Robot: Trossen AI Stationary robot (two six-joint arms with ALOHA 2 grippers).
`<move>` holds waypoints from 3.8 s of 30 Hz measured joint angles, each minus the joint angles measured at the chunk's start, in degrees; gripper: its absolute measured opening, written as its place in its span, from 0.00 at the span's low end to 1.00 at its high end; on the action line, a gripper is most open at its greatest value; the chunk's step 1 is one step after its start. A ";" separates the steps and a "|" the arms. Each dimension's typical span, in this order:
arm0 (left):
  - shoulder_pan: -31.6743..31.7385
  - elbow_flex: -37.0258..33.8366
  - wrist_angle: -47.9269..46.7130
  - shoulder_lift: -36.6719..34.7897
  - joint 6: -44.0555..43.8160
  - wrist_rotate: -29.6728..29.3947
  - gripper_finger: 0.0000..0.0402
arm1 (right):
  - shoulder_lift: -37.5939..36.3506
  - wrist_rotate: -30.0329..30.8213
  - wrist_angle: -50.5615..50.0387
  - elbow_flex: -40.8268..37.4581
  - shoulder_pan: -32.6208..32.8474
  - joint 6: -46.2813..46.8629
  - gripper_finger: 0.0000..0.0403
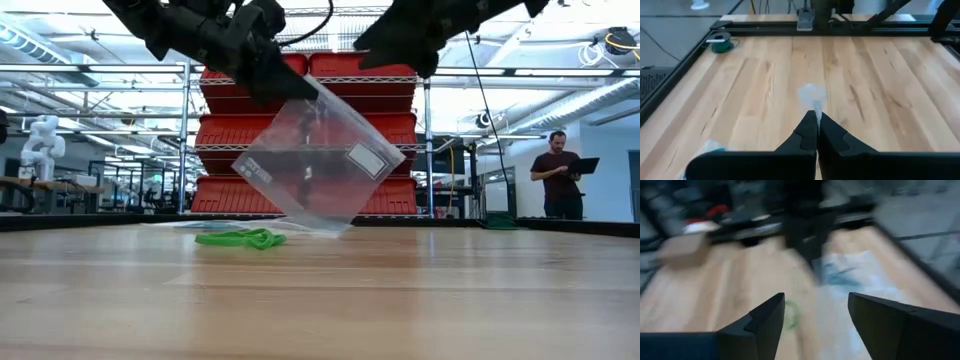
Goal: Sort rubber bands
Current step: Put the green rubber band into the right zip lock bag
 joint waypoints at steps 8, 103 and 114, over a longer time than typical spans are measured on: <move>2.08 -9.53 11.10 -5.48 -2.38 0.78 0.00 | 8.91 -2.60 0.35 0.00 4.28 4.31 0.53; 3.95 -20.31 16.17 -20.57 -5.05 -2.05 0.00 | 19.37 30.98 -11.06 22.93 3.86 -33.32 0.00; 3.95 -20.31 16.25 -20.57 -6.10 -1.03 0.00 | 22.73 32.48 -9.93 22.95 1.96 -43.21 0.00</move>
